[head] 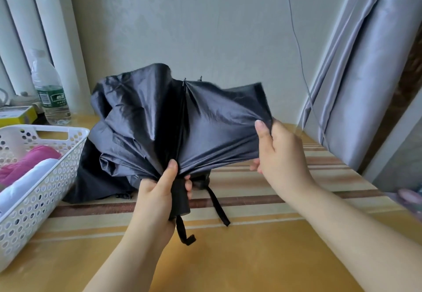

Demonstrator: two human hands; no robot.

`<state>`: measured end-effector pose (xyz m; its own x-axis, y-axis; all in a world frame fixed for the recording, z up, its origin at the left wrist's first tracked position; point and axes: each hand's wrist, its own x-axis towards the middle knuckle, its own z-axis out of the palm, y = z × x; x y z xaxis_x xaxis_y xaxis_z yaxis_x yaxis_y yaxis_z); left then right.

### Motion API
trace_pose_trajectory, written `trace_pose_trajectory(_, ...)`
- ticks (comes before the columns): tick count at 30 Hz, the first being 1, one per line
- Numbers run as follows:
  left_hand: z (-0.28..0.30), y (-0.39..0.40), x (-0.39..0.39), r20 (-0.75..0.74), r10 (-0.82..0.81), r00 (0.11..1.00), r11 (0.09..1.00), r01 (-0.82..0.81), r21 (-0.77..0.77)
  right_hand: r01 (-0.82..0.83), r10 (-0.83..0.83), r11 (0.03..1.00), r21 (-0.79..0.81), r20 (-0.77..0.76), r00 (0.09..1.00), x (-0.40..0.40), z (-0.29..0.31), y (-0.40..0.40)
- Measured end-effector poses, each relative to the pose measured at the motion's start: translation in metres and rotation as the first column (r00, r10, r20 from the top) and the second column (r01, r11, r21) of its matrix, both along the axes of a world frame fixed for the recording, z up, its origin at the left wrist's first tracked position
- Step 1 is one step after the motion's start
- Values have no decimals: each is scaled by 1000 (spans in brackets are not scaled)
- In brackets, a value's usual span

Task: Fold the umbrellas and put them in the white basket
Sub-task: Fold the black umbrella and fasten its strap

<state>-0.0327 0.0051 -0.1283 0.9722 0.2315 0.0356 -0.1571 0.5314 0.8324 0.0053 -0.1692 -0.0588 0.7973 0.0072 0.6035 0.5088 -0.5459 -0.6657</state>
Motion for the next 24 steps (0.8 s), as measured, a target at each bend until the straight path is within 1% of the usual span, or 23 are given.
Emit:
trace_pose_trajectory(1, 2, 0, -1, 7, -24, 1000, 999, 24, -31, 25, -20, 997, 77, -65, 998, 7, -7, -2)
trace_pose_trajectory(2, 4, 0, -2, 16, -55, 998, 996, 56, -63, 58, -34, 990, 127, -183, 983, 13, -11, -3)
trace_pose_trajectory(3, 5, 1, -2, 24, -89, 996, 991, 91, -97, 82, -26, 985, 150, -343, 939, 18, -16, -2)
trace_pose_trajectory(4, 5, 1, -3, 30, -123, 992, 984, 126, -126, 90, -2, 984, 153, -500, 866, 24, -23, -2)
trace_pose_trajectory(5, 5, 2, -3, 38, -150, 988, 979, 153, -135, 82, 21, 987, 139, -613, 790, 28, -28, -1)
trace_pose_trajectory(6, 5, 3, -3, 46, -171, 984, 976, 176, -127, 59, 36, 991, 118, -676, 736, 31, -30, -1)
trace_pose_trajectory(7, 6, 3, -3, 55, -186, 981, 975, 191, -113, 43, 47, 993, 112, -695, 718, 34, -28, -2)
trace_pose_trajectory(8, 6, 3, -3, 62, -195, 979, 974, 201, -102, 42, 67, 989, 142, -685, 725, 34, -24, -1)
trace_pose_trajectory(9, 6, 3, -4, 70, -203, 977, 974, 209, -88, 53, 113, 974, 221, -673, 731, 34, -19, -2)
trace_pose_trajectory(11, 7, 3, -5, 79, -214, 974, 974, 219, -53, 100, 252, 887, 451, -654, 714, 36, -10, -6)
trace_pose_trajectory(12, 7, 2, -6, 79, -218, 973, 974, 222, -44, 115, 299, 847, 519, -644, 704, 34, -7, -6)
trace_pose_trajectory(13, 7, 2, -6, 77, -219, 973, 974, 222, -39, 113, 288, 851, 513, -634, 717, 32, -6, -7)
trace_pose_trajectory(14, 7, 1, -7, 77, -214, 974, 975, 217, -39, 93, 202, 903, 420, -605, 771, 30, -10, -8)
trace_pose_trajectory(15, 8, 0, -7, 77, -205, 976, 977, 209, -42, 93, 78, 953, 288, -529, 845, 26, -11, -9)
trace_pose_trajectory(16, 8, -1, -7, 77, -192, 978, 979, 196, -47, 126, -47, 978, 167, -408, 912, 21, -10, -9)
trace_pose_trajectory(17, 8, -2, -6, 72, -173, 982, 982, 178, -57, 170, -133, 979, 110, -289, 948, 16, -8, -9)
trace_pose_trajectory(18, 8, -3, -6, 63, -153, 986, 985, 157, -65, 184, -157, 977, 107, -226, 961, 14, -8, -10)
trace_pose_trajectory(19, 8, -3, -6, 51, -136, 989, 988, 140, -64, 186, -165, 979, 85, -205, 965, 14, -8, -11)
trace_pose_trajectory(21, 7, -4, -6, 29, -115, 993, 992, 116, -52, 196, -188, 980, 22, -203, 961, 18, -8, -11)
trace_pose_trajectory(23, 8, -3, -6, 12, -101, 995, 993, 102, -53, 205, -185, 977, 64, -228, 956, 21, -6, -8)
trace_pose_trajectory(24, 8, -2, -6, -2, -93, 996, 994, 92, -53, 203, -166, 970, 130, -251, 954, 23, -6, -6)
